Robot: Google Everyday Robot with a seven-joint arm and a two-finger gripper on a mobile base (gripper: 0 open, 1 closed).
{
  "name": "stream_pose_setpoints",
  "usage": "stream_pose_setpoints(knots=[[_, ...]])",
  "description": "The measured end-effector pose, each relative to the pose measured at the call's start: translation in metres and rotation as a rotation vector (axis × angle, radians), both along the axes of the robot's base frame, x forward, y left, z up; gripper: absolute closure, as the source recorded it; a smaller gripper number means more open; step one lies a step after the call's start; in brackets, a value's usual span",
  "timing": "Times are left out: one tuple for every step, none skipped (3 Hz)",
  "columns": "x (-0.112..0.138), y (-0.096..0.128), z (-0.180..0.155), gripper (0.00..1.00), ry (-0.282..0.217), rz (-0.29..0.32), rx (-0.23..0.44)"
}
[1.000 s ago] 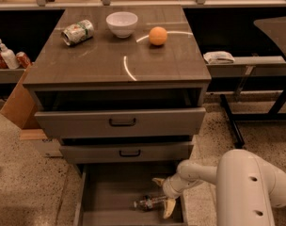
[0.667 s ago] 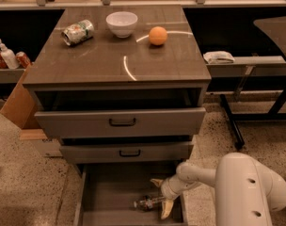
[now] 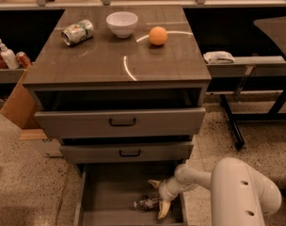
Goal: Pick water bottle from bottom drawer and place on counter
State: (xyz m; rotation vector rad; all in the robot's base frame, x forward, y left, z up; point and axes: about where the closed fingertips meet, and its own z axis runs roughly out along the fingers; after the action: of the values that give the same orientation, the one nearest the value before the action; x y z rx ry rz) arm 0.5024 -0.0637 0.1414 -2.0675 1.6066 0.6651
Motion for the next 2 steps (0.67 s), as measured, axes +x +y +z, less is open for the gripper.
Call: stream_pose_setpoints(knots=[[0.0008, 0.0031, -0.0116, 0.18, 0.002, -0.002, -0.007], [0.0005, 0.0036, -0.0182, 0.42, 0.003, -0.005, -0.008]])
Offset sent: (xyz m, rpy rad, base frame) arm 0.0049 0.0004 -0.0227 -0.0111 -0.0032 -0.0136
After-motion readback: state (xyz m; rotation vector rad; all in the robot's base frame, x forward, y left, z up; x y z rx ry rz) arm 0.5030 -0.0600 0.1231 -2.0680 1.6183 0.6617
